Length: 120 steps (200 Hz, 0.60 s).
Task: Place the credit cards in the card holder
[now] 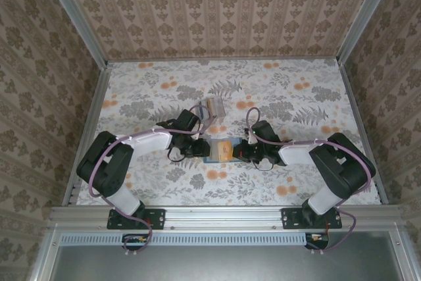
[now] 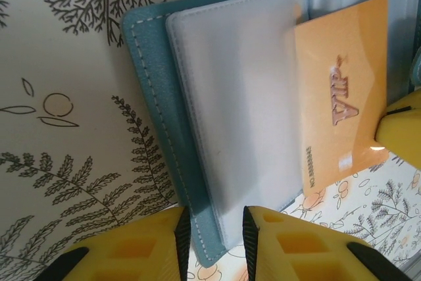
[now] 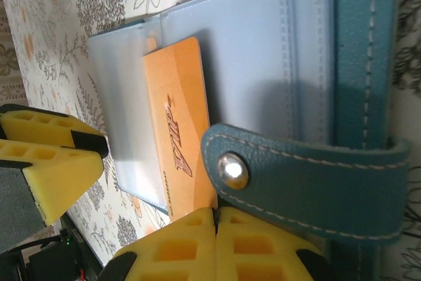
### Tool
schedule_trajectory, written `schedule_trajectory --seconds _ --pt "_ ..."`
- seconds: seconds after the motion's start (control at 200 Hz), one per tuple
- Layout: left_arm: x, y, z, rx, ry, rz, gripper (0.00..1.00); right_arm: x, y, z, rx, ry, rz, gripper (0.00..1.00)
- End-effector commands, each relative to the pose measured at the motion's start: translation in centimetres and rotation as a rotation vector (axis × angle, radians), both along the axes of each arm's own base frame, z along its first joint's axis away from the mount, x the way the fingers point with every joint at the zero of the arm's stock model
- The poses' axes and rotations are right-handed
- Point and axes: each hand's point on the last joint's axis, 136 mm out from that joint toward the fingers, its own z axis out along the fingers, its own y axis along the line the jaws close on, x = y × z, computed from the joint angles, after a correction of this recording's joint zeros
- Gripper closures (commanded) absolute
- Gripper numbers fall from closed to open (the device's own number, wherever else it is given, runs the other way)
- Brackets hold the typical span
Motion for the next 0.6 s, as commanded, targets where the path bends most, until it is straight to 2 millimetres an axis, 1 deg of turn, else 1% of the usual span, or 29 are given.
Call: schedule_trajectory --seconds 0.0,0.105,0.23,0.31,0.41,0.525,0.595 --pt "-0.1 0.3 0.4 0.012 -0.013 0.002 0.7 0.0 0.3 -0.4 -0.023 0.018 0.018 1.0" --pt "-0.1 0.0 0.6 0.0 -0.011 -0.007 0.73 0.1 0.1 -0.3 -0.035 0.006 0.013 1.0" --pt "-0.2 0.4 0.5 0.019 -0.013 -0.001 0.73 0.4 -0.3 -0.5 -0.061 0.004 0.002 1.0" --pt "-0.1 0.0 0.8 -0.001 -0.015 -0.009 0.73 0.6 -0.5 -0.7 -0.061 0.0 -0.03 1.0" --pt "-0.1 0.3 0.6 0.011 -0.016 -0.005 0.74 1.3 0.0 -0.8 -0.028 -0.003 -0.048 1.0" --pt "-0.2 -0.2 0.8 -0.008 -0.011 -0.011 0.74 1.6 0.5 -0.9 -0.03 -0.014 -0.044 1.0" --pt "-0.1 0.0 0.7 0.003 -0.014 -0.009 0.74 1.7 0.9 -0.8 -0.023 -0.018 -0.04 1.0"
